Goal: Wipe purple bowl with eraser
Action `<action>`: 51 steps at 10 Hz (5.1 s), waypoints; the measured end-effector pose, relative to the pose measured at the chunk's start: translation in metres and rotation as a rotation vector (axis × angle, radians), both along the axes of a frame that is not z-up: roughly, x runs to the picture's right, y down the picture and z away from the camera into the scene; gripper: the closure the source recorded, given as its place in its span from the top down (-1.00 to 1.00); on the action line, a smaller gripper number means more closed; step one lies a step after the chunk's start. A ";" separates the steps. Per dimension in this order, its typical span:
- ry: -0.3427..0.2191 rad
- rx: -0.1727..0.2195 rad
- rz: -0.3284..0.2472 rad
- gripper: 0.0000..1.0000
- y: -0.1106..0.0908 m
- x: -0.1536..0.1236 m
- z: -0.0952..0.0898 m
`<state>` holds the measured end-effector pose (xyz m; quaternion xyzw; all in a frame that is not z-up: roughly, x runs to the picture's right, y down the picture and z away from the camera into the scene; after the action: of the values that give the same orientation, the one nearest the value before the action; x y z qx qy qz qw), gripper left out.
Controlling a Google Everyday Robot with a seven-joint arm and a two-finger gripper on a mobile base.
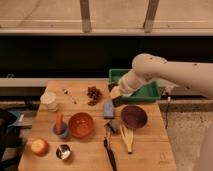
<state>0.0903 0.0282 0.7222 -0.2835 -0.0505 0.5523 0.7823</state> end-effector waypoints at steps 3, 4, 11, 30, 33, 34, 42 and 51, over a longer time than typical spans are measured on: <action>0.089 -0.066 0.093 -1.00 0.028 0.050 0.028; 0.105 -0.074 0.121 -1.00 0.036 0.063 0.031; 0.128 -0.104 0.118 -1.00 0.041 0.064 0.039; 0.230 -0.261 0.165 -1.00 0.105 0.079 0.090; 0.318 -0.267 0.218 -1.00 0.113 0.128 0.077; 0.332 -0.268 0.224 -1.00 0.110 0.140 0.078; 0.278 -0.240 0.169 -1.00 0.071 0.082 0.112; 0.380 -0.243 0.207 -1.00 0.113 0.138 0.069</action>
<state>0.2283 0.1411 0.7915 -0.2599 0.1356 0.6749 0.6771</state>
